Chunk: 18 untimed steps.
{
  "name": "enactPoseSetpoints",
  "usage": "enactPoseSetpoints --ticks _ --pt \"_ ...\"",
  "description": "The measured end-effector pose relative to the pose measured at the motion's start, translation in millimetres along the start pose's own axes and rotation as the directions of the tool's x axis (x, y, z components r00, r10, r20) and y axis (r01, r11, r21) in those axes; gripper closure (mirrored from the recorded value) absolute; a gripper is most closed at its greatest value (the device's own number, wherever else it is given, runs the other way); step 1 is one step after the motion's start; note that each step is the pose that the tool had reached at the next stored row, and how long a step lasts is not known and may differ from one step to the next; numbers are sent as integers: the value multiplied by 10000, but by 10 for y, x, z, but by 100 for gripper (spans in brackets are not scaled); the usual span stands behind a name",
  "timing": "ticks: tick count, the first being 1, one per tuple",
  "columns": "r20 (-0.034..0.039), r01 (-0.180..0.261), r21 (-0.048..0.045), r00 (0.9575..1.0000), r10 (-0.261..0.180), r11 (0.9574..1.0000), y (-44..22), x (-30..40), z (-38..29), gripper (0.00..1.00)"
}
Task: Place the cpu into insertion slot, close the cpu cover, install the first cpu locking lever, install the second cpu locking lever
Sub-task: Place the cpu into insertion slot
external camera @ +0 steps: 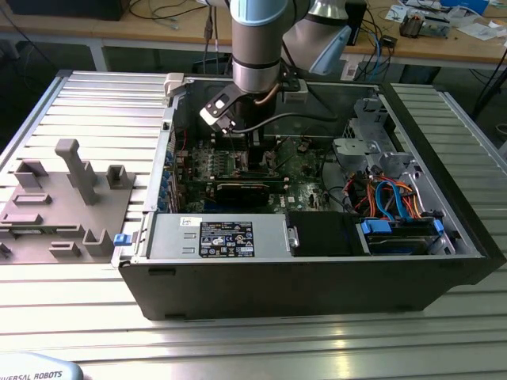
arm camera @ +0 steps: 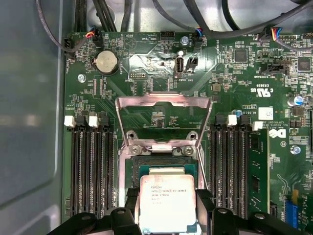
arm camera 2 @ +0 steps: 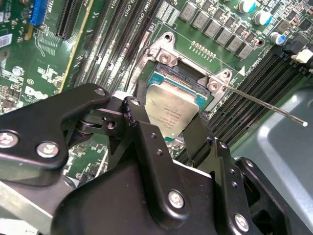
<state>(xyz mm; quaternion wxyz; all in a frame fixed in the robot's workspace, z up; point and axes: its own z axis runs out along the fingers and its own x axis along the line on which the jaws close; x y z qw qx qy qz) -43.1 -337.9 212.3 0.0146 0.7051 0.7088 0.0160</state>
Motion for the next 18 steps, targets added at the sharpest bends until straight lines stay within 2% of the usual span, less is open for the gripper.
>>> enactPoseSetpoints --ticks 9,18 --pt "14 -342 -1 9994 342 9994 -2 19 60 45" --pt "22 -361 1 9993 361 9993 -4 47 125 45"
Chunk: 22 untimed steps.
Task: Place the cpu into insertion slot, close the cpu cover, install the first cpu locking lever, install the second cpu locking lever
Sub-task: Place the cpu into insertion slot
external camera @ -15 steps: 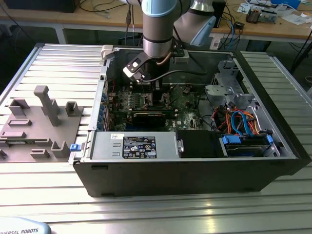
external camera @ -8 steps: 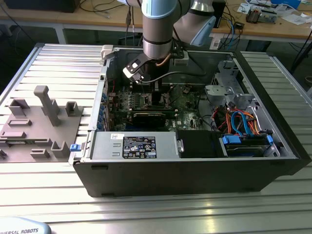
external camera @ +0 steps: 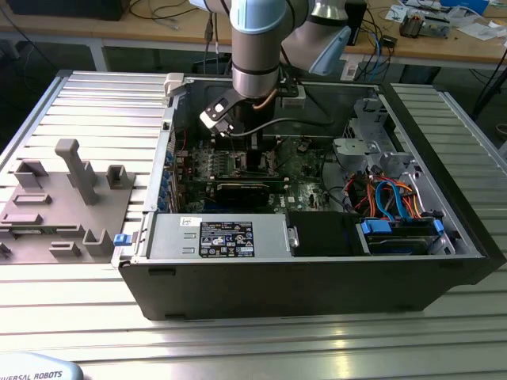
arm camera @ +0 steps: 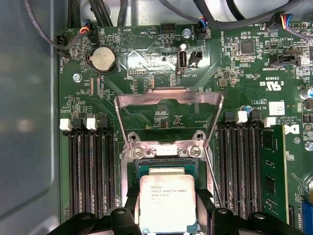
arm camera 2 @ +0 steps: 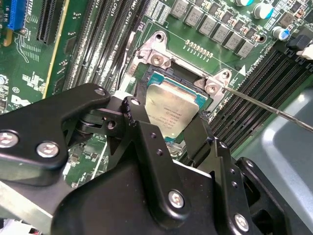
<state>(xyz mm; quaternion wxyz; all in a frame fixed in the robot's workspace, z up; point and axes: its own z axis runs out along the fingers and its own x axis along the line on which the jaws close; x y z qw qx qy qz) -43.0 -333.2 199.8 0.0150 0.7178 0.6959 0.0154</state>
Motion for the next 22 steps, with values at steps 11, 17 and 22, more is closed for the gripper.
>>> enactPoseSetpoints --ticks 11,17,22 --pt "-2 -2 -3 10000 2 10000 8 1 19 45" --pt "-3 -3 -2 10000 3 10000 14 2 26 45" --pt "-3 -3 -1 10000 3 10000 17 2 28 45"
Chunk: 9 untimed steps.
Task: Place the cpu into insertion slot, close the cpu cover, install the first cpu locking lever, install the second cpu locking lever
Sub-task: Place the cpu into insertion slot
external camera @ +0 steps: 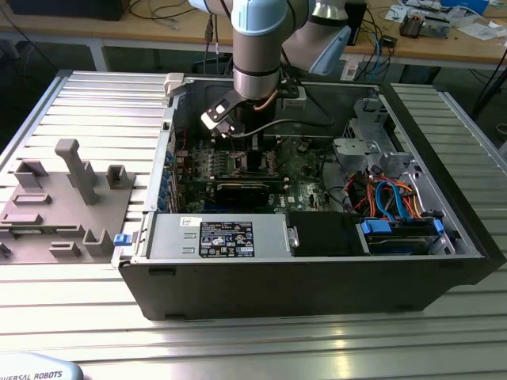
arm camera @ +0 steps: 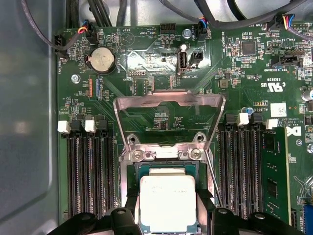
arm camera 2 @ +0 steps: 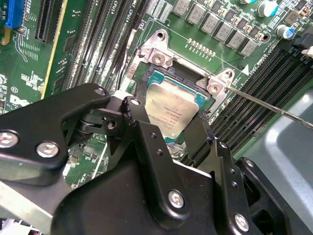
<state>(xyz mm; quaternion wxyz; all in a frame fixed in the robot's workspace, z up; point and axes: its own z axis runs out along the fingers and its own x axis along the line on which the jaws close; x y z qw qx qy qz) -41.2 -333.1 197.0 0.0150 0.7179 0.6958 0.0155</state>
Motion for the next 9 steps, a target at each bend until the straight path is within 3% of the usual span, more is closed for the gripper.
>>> enactPoseSetpoints --ticks 6,7,9 --pt "-9 0 -6 10000 0 10000 2 2 4 44" --pt "-2 0 -3 10000 0 10000 1 0 2 38" --pt "-1 0 0 10000 0 10000 1 0 2 38"
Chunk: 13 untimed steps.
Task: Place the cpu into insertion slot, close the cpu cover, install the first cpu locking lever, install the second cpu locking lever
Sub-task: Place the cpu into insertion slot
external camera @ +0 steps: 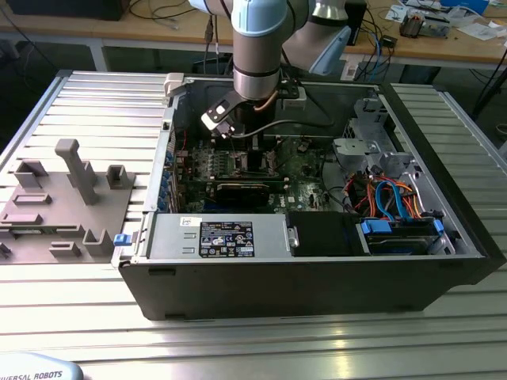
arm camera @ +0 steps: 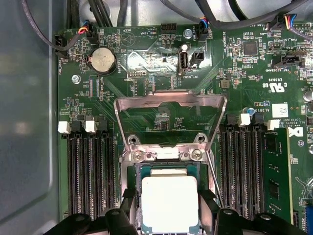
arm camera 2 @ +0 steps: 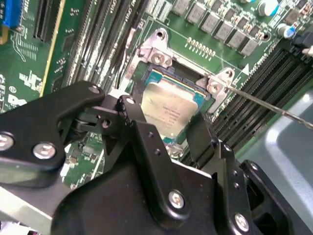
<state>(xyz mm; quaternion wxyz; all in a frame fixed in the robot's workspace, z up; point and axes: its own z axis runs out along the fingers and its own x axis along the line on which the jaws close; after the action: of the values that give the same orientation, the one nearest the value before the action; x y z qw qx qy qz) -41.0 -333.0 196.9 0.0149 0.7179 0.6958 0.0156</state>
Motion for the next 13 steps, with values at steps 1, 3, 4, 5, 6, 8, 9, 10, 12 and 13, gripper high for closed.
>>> enactPoseSetpoints --ticks 1,3,4,5,6,8,9,10,12,13 --pt "0 0 0 10000 0 10000 0 0 0 38" --pt "0 1 -1 10000 -1 10000 1 0 -4 38" --pt "0 0 0 10000 0 10000 0 0 -9 38" --pt "-1 2 -2 10000 -2 10000 1 0 -17 38" --pt "0 2 -3 10000 -2 10000 1 0 -27 38" --pt "0 1 -4 10000 -1 10000 2 0 -55 38" --pt "0 0 -4 10000 0 10000 2 0 -65 38" --pt "3 1 -5 10000 -1 10000 3 0 -84 38" --pt "62 1 -9 10000 -1 10000 5 7 -131 38" --pt "106 4 -9 9999 -4 10000 5 10 -143 40"
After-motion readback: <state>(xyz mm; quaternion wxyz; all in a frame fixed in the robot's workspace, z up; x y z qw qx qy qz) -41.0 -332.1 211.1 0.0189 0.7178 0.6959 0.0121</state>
